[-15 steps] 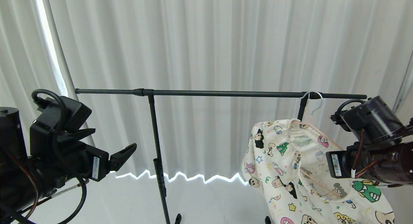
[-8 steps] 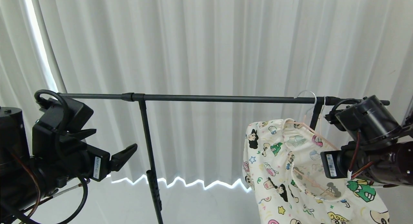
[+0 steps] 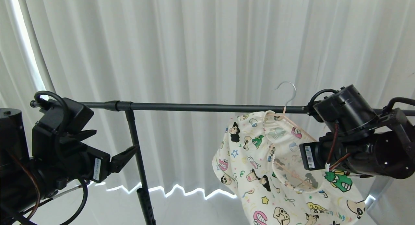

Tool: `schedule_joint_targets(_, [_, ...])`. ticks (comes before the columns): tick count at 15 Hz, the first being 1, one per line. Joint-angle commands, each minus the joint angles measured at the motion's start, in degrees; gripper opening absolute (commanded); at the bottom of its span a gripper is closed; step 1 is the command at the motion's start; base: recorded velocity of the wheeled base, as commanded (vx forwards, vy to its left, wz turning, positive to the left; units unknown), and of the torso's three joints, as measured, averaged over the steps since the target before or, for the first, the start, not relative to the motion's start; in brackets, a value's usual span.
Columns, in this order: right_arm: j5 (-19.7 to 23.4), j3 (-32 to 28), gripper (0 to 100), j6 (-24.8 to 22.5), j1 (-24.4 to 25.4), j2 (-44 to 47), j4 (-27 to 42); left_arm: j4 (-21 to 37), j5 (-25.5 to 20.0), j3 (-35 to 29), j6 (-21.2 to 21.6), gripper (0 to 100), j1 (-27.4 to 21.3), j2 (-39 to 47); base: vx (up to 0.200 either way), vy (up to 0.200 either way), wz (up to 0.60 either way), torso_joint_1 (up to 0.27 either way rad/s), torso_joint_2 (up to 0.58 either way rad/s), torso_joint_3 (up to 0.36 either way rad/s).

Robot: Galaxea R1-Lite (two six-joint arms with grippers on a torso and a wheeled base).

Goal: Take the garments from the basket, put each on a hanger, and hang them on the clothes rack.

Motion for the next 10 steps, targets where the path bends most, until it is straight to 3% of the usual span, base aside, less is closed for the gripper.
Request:
schedule_joint_targets(1, [0.0, -0.7, 0, 0.0, 0.4, 2.3, 0.1, 0.0, 0.0, 0.2, 0.1, 100, -0.4, -0.5, 0.0, 0.0, 0.0, 0.0, 0.0, 0.0])
schedule_joint_targets(7, [0.0, -2.8, 0, 0.0, 1.8, 6.1, 0.1, 0.0, 0.3, 0.0, 0.2, 100, -0.1, -1.0, 0.0, 0.0, 0.0, 0.0, 0.0, 0.0])
schedule_joint_targets(10, [0.1, -2.8, 0, -0.1, 1.8, 6.6, 0.1, 0.0, 2.5, -0.2, 0.1, 100, -0.1, -1.0, 0.0, 0.2, 0.0, -0.005, 0.0, 0.002])
